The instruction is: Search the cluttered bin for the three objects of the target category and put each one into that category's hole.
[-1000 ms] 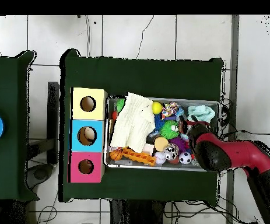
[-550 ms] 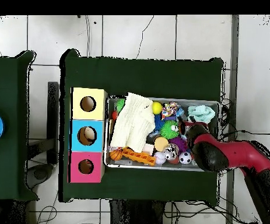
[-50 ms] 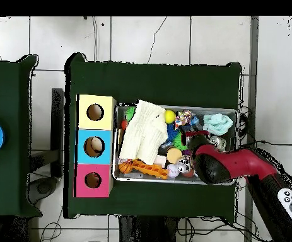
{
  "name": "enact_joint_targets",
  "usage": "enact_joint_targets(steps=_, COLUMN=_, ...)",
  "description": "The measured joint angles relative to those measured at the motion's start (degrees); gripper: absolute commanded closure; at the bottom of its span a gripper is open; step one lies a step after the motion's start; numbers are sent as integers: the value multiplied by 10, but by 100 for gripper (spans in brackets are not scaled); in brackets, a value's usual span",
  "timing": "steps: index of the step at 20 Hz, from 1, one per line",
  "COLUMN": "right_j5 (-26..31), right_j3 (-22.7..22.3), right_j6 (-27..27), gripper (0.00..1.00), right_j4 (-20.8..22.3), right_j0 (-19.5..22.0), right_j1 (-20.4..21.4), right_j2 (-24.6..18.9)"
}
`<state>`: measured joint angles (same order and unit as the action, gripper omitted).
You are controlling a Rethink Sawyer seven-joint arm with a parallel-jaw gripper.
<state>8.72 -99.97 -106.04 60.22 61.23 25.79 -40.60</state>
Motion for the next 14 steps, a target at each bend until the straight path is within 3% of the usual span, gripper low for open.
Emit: enact_joint_targets(steps=14, right_j5=0, right_j3=1, right_j6=0, gripper=0, right_j4=1, right_j0=56, right_j1=-33, right_j2=-10)
